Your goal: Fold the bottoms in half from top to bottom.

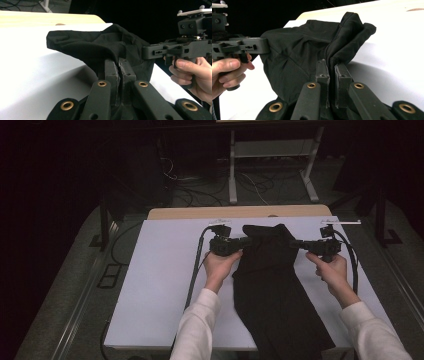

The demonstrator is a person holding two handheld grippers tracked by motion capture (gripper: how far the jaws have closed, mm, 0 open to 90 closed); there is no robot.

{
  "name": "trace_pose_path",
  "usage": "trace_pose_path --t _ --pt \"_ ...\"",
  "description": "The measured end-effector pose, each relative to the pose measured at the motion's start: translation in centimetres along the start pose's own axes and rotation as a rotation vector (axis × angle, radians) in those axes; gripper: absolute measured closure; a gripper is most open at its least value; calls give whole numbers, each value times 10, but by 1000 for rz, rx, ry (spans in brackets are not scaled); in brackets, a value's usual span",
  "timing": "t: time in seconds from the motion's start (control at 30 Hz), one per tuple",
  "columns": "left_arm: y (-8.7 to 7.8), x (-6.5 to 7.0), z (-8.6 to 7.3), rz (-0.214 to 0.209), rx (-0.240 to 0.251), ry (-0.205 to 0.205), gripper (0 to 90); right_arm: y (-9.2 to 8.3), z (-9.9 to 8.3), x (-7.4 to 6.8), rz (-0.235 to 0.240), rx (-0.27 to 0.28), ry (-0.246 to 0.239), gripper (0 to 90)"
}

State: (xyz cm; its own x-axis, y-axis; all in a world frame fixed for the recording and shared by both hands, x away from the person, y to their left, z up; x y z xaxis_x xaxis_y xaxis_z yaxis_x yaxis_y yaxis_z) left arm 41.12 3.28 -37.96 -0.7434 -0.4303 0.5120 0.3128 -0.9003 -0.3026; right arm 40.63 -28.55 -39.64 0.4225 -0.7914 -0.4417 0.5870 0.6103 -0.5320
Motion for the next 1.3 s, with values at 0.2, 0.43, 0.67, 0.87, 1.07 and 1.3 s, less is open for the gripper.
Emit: trace_pose_path --t 0.2,0.43,0.67,0.87,1.07,1.3 --pt "-2 11 -6 -27 -11 22 862 -8 -12 1 8 12 10 827" --pt "-4 23 -12 -50 -25 47 861 -19 -22 -4 1 8 -15 827" --pt "-7 30 -20 -71 -32 57 862 -26 -29 -9 -4 -2 -37 827" --pt "-9 38 -24 -88 -38 65 861 -30 -36 -12 0 -5 -36 827" --pt "-9 46 -30 -107 -51 81 861 -37 -43 -14 -2 -16 -39 827" --pt "-10 52 -38 -121 -64 87 861 -42 -50 -15 5 -20 -42 827"
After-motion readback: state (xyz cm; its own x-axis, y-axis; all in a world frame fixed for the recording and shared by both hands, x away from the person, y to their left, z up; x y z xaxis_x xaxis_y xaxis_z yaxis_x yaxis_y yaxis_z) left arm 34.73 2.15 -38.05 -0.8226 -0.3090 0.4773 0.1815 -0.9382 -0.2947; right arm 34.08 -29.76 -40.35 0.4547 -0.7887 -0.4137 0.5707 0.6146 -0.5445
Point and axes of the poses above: each handheld gripper's, and its own axes: y roughly forward along the jaws, z roughly out of its top, x roughly to its right, the point moved 1 cm from there along y, roughly forward along the jaws, and after that the axes turned 10 degrees about -z, right-handed, at the moved point
